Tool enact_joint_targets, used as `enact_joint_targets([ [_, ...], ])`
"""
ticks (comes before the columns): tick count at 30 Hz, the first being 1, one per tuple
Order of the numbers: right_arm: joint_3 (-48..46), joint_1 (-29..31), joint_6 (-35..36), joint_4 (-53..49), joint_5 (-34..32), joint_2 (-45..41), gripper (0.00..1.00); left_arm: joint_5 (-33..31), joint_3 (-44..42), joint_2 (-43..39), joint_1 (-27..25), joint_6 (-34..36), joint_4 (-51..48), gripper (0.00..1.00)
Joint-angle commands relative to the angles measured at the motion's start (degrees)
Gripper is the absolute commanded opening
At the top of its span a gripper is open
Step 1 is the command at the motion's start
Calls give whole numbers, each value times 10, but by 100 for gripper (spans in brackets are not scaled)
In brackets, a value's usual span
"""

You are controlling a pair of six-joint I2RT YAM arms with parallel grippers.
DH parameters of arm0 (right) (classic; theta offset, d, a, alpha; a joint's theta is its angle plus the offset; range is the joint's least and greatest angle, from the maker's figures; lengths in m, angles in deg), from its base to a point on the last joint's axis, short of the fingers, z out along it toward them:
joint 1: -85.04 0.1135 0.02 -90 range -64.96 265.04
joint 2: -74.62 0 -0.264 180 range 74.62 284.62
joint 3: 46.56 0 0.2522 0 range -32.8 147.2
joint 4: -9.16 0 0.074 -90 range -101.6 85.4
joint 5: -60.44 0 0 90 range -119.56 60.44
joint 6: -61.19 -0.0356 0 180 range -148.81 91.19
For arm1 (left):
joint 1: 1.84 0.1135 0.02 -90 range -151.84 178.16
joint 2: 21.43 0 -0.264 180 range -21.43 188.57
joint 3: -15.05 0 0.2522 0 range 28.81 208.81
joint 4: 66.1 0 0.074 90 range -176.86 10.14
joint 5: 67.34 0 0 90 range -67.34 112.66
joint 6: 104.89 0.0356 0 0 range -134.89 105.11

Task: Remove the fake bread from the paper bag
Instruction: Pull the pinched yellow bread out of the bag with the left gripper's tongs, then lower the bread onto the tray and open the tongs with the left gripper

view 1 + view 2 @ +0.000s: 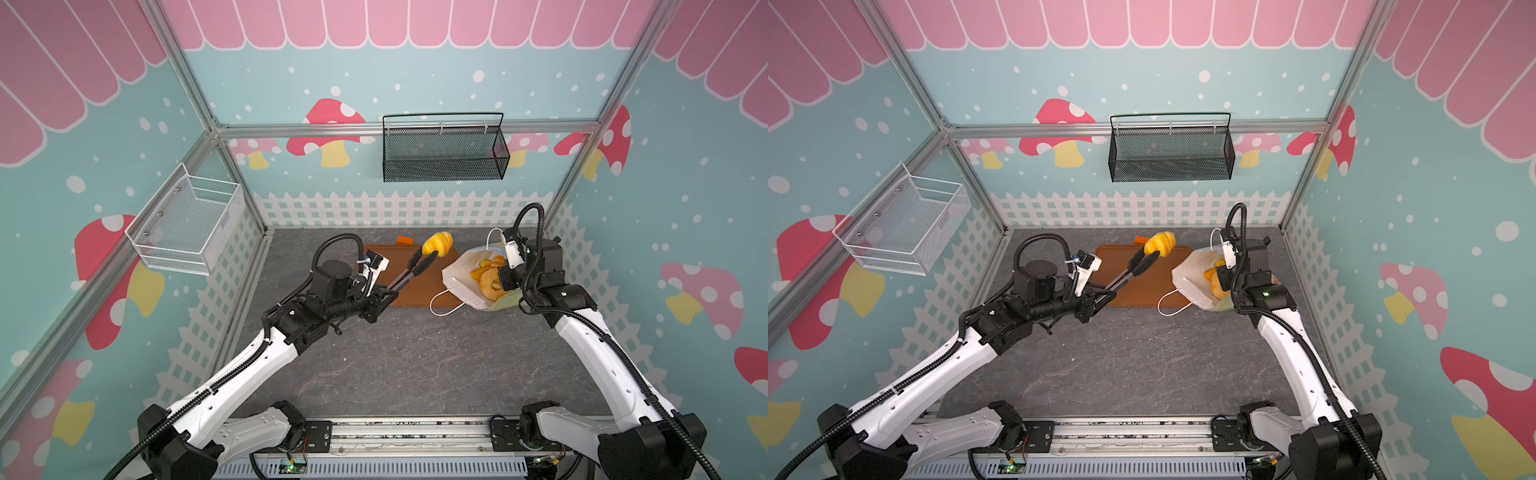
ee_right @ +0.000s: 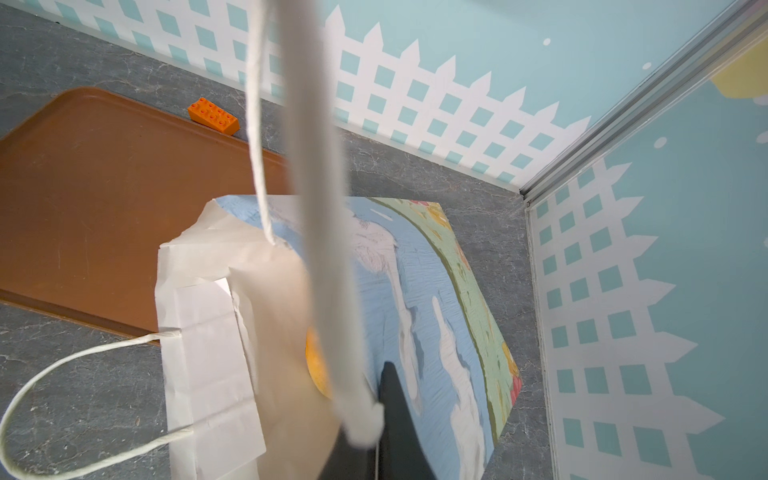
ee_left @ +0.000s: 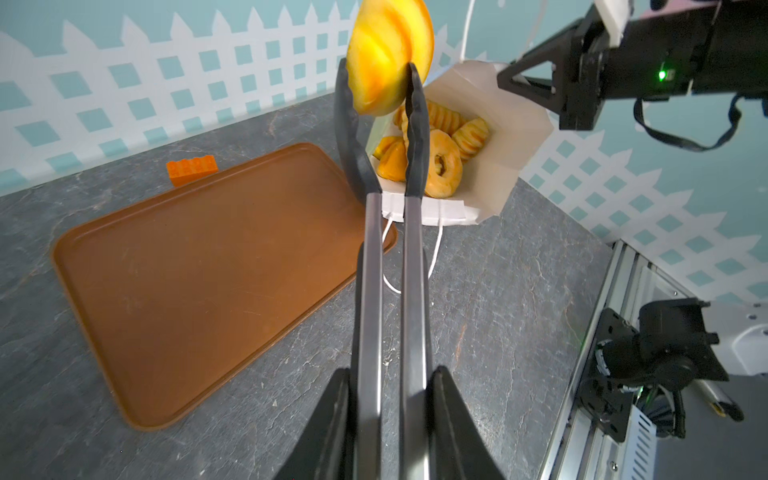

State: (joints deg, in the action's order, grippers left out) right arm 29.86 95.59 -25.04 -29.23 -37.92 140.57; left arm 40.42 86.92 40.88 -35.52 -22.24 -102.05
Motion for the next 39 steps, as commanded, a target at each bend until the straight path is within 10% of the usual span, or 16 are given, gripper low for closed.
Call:
enact_joint_targets([
  [1, -10, 1, -1, 19, 5, -2, 0, 58, -31, -14, 49, -92, 66, 0],
  [14, -61, 1, 38, 46, 84, -56, 0, 162, -49, 167, 222, -272, 118, 0],
  [39, -72, 1, 61, 42, 109, -72, 0, 225, 3, 369, 282, -344, 233, 0],
])
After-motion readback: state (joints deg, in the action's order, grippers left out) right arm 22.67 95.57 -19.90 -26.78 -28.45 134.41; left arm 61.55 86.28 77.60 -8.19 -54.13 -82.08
